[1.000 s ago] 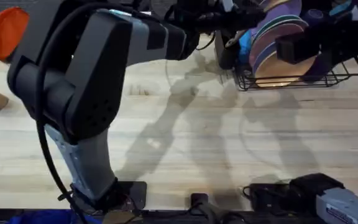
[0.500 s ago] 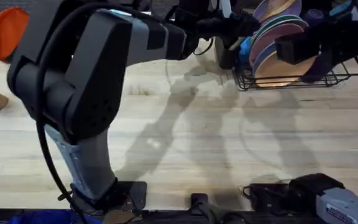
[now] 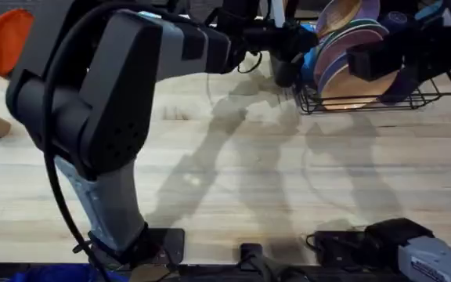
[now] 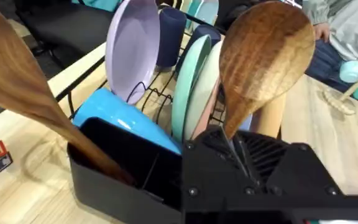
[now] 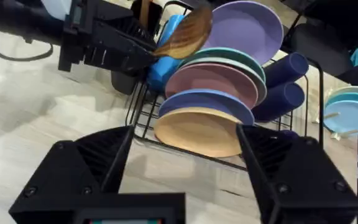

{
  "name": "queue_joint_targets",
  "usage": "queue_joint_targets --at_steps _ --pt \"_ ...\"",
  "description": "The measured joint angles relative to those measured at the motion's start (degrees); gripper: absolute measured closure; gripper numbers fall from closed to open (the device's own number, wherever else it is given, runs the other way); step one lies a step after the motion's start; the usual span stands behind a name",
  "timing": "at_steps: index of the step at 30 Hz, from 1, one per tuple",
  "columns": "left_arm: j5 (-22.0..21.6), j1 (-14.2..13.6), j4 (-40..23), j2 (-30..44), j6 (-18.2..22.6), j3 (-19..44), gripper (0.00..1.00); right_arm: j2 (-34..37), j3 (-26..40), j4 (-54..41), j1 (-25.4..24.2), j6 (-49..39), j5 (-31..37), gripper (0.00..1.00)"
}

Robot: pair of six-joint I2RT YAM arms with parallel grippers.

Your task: Pick up the spoon on the table one by one and put them onto the rack

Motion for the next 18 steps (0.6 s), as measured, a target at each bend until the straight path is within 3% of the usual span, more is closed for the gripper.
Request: queue_joint_targets --at_steps 18 --pt "0.9 0.6 -4.2 0.0 0.2 0.0 0.957 0.0 0.0 0.0 0.0 -0.2 0.0 0.007"
